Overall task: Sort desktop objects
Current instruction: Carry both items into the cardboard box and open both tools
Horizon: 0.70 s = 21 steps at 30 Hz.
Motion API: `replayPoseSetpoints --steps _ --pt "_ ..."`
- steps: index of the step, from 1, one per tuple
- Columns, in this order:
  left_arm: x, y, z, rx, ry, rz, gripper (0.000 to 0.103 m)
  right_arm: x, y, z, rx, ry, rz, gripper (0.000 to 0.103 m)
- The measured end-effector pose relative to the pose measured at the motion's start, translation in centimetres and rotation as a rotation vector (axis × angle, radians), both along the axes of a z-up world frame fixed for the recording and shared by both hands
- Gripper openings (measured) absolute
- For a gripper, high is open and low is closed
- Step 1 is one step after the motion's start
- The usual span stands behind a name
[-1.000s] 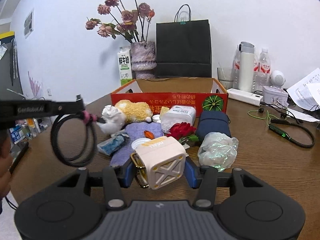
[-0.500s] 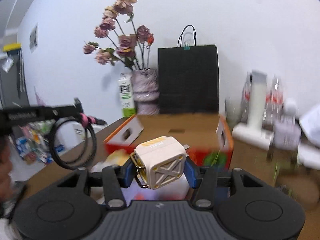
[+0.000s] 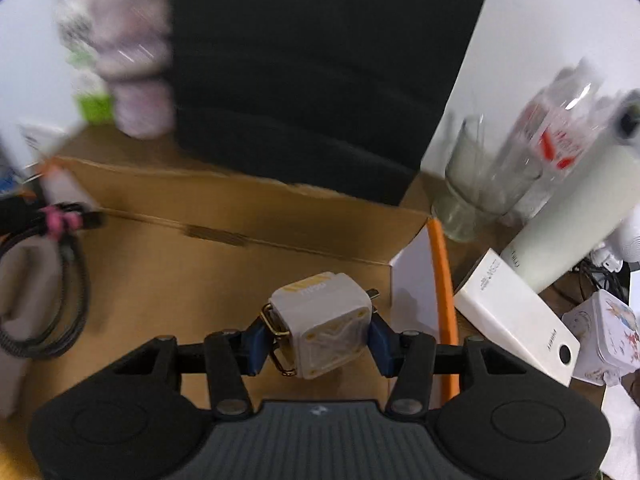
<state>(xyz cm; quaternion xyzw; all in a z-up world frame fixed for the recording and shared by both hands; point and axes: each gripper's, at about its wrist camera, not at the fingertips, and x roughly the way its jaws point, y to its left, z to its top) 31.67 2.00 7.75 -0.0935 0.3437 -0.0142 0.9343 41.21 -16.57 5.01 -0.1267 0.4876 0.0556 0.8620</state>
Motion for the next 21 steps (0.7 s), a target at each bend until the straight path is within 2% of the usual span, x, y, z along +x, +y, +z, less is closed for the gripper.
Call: replayPoseSetpoints --steps 2,4,5,6,7,8,10,15,16,17,18,19,21 --pt "0.7 0.5 -0.8 0.052 -0.005 0.020 0.006 1.3 0.0 -1.0 -0.008 0.016 -0.015 0.050" --pt "0.9 0.7 -1.5 0.111 -0.007 0.028 0.009 2.2 0.2 -1.4 0.003 -0.008 -0.028 0.062" --pt "1.1 0.7 -1.8 0.139 -0.003 0.032 0.023 2.3 0.2 -1.5 0.002 -0.032 -0.029 0.075" --pt "1.2 0.7 -2.3 0.165 0.003 0.038 0.035 2.1 0.1 -1.7 -0.006 -0.061 -0.028 0.081" --pt "1.3 0.8 -2.7 0.174 0.020 0.051 0.050 1.6 0.0 -1.8 -0.013 -0.091 -0.026 0.081" --pt "1.2 1.0 -2.7 0.163 0.015 0.046 0.054 1.2 0.0 -1.9 -0.013 -0.102 -0.023 0.083" --pt "0.9 1.1 -2.4 0.154 -0.003 0.037 0.059 -0.1 -0.2 -1.8 0.010 -0.103 -0.030 0.085" --pt "0.0 -0.7 -2.2 0.252 -0.011 0.008 0.060 -3.0 -0.9 -1.7 0.044 -0.091 -0.033 0.088" --pt "-0.3 -1.0 -2.0 0.264 -0.029 0.009 0.063 -3.3 -1.0 -1.8 0.041 -0.089 -0.031 0.088" --pt "-0.9 -1.2 -1.8 0.264 -0.046 0.024 0.077 -3.5 -1.1 -1.6 0.036 -0.097 -0.029 0.088" --pt "-1.5 -1.5 -1.5 0.280 -0.049 0.069 0.084 -4.0 -1.3 -1.2 0.040 -0.113 -0.027 0.088" --pt "-2.1 -1.7 -1.0 0.291 -0.054 0.100 0.085 -3.8 -1.4 -0.8 0.051 -0.122 -0.032 0.088" --pt "-4.4 -2.0 0.5 0.272 -0.092 0.100 0.085 -5.1 -1.8 1.2 0.086 -0.162 -0.052 0.088"
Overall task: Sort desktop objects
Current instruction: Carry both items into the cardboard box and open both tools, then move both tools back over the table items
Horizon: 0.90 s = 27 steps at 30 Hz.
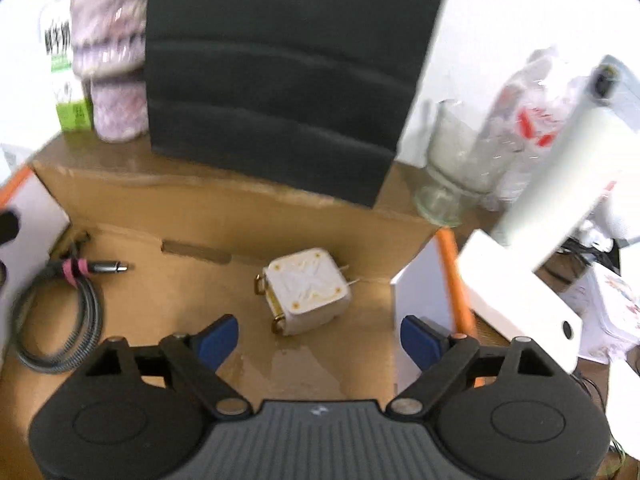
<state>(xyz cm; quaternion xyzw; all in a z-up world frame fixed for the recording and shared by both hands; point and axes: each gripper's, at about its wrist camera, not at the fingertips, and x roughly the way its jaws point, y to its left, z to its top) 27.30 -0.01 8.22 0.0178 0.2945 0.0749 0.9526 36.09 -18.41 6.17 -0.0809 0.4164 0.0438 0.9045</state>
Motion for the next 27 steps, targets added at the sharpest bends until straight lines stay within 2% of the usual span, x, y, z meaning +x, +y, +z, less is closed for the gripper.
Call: replayPoseSetpoints --steps 3,4,6,8,12,15,16,19,22,24,27 --pt "-4.7 -0.8 2.9 -0.008 -0.109 -0.015 0.092 -3.7 -0.8 3.7 0.061 -0.078 0.021 0.090" --pt "-6.4 -1.0 3.7 -0.020 -0.136 -0.027 0.099 -5.2 -1.2 4.6 0.089 -0.085 0.028 0.092" --pt "-9.4 -1.0 4.7 -0.080 -0.138 -0.072 0.101 -8.4 -1.9 5.4 0.152 -0.083 0.058 0.098" --pt "-11.9 -1.0 4.9 -0.137 -0.120 -0.127 0.103 -11.6 -2.5 5.5 0.192 -0.083 0.077 0.098" --pt "-17.0 -1.2 3.3 -0.198 -0.074 -0.191 0.103 -18.5 -3.3 4.4 0.220 -0.151 0.080 0.099" --pt "-21.0 -1.0 1.2 -0.166 -0.060 -0.199 0.103 -22.7 -3.4 2.9 0.137 -0.208 0.047 0.099" --pt "-22.5 -1.0 0.5 -0.152 -0.073 -0.199 0.103 -24.2 -3.4 2.5 0.133 -0.228 0.045 0.099" --pt "-26.7 -0.6 -1.5 -0.174 -0.132 -0.212 0.103 -29.4 -4.1 1.2 0.190 -0.277 0.063 0.099" --pt "-29.1 -0.6 -3.5 -0.190 -0.102 -0.230 0.103 -34.3 -4.3 -0.8 0.230 -0.305 0.080 0.099" --pt "-31.2 -0.6 -4.7 -0.205 -0.109 -0.245 0.103 -37.1 -4.1 -2.2 0.213 -0.342 0.072 0.099" --pt "-33.4 -0.8 -5.9 -0.199 -0.120 -0.248 0.103 -39.7 -3.9 -3.4 0.151 -0.338 0.093 0.099"
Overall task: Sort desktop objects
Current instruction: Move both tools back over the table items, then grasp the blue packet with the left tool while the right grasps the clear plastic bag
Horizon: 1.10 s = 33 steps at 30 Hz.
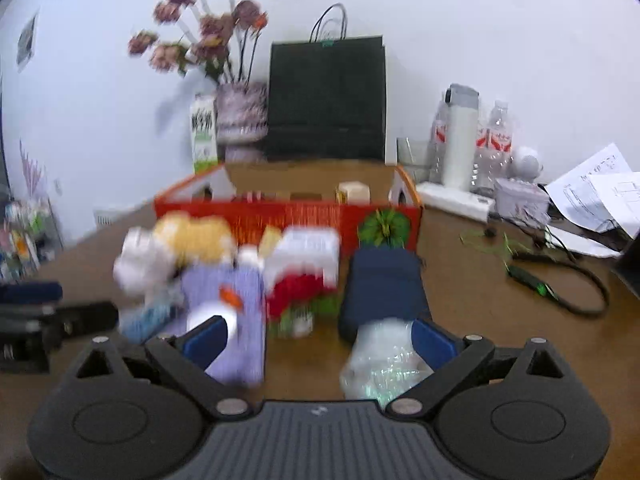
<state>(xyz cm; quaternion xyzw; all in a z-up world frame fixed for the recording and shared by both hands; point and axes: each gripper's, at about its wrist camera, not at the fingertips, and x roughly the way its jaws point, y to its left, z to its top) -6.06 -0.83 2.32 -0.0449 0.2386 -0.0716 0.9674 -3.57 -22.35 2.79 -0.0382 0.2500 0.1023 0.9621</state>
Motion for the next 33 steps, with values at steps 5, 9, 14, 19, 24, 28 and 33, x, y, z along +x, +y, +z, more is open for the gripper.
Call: replayPoseSetpoints --steps 5,9,14,19,24,28,33 --pt "-2.3 -0.5 -0.9 0.002 -0.019 0.019 0.103 -2.3 -0.3 -0.4 -0.032 0.023 0.019 0.099" --pt "-3.1 -1.1 -1.3 0.036 -0.018 0.019 0.103 -3.5 -0.9 -0.9 0.014 0.028 0.021 0.099" --pt "-1.8 -1.0 -1.1 0.042 0.010 0.039 0.097 -3.6 -1.7 -0.7 0.041 0.016 0.003 0.097" --pt "2.3 -0.1 -0.9 -0.001 0.076 0.035 0.069 -1.3 -3.5 0.4 0.072 0.040 -0.070 0.082" --pt "5.9 -0.4 -1.9 0.038 0.162 0.015 0.044 1.7 -4.3 -0.8 0.022 0.098 -0.130 0.070" --pt "6.2 -0.5 -1.9 0.040 0.157 -0.006 0.025 3.3 -4.7 -1.1 0.019 0.106 -0.168 0.069" --pt "4.9 0.1 -1.4 0.004 0.156 -0.015 0.004 4.4 -4.8 -1.0 0.002 0.067 -0.170 0.059"
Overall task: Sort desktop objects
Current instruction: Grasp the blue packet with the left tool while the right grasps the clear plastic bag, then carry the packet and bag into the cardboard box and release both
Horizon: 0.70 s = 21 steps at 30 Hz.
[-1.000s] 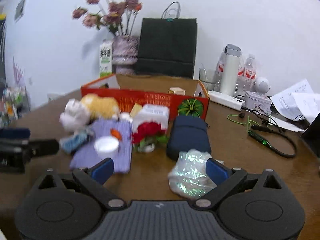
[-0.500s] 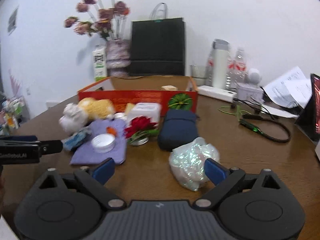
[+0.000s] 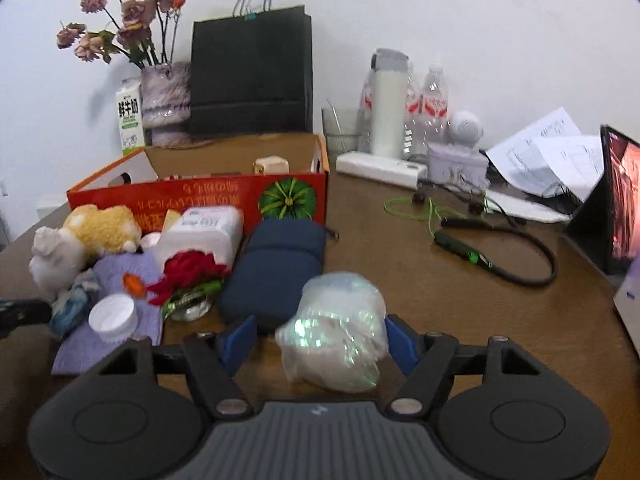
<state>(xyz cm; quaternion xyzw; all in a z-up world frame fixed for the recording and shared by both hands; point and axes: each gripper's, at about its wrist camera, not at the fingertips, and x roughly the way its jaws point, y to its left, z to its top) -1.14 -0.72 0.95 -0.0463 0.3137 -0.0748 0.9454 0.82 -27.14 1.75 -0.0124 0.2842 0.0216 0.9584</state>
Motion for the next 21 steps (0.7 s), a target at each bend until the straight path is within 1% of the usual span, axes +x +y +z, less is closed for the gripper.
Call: replayPoseSetpoints --steps 1,2,7,11,14,17,21 --pt "-0.4 0.2 0.1 -0.011 0.002 -0.001 0.004 0.2 0.1 -0.1 -0.018 0.009 -0.001 0.051" --pt "-0.7 0.2 0.3 -0.017 0.002 -0.001 0.004 0.3 0.1 -0.1 -0.026 0.014 -0.009 0.039" --pt "-3.4 0.3 1.7 -0.046 -0.058 -0.017 0.003 -1.5 -1.0 0.3 0.058 -0.001 -0.013 0.037" --pt "-4.8 -0.3 3.2 -0.044 -0.100 -0.030 0.003 -4.1 -1.2 1.2 0.159 -0.027 0.041 0.036" --pt "-5.4 -0.8 3.9 -0.051 -0.112 -0.070 0.003 -5.9 -0.3 2.2 0.160 -0.054 0.106 0.036" --pt "-6.0 -1.4 4.5 -0.056 -0.137 -0.083 0.003 -6.8 0.7 2.8 0.134 -0.078 0.128 0.036" --pt "-6.3 -1.1 6.1 -0.079 -0.168 -0.086 0.003 -6.9 1.1 4.0 0.171 -0.095 0.162 0.036"
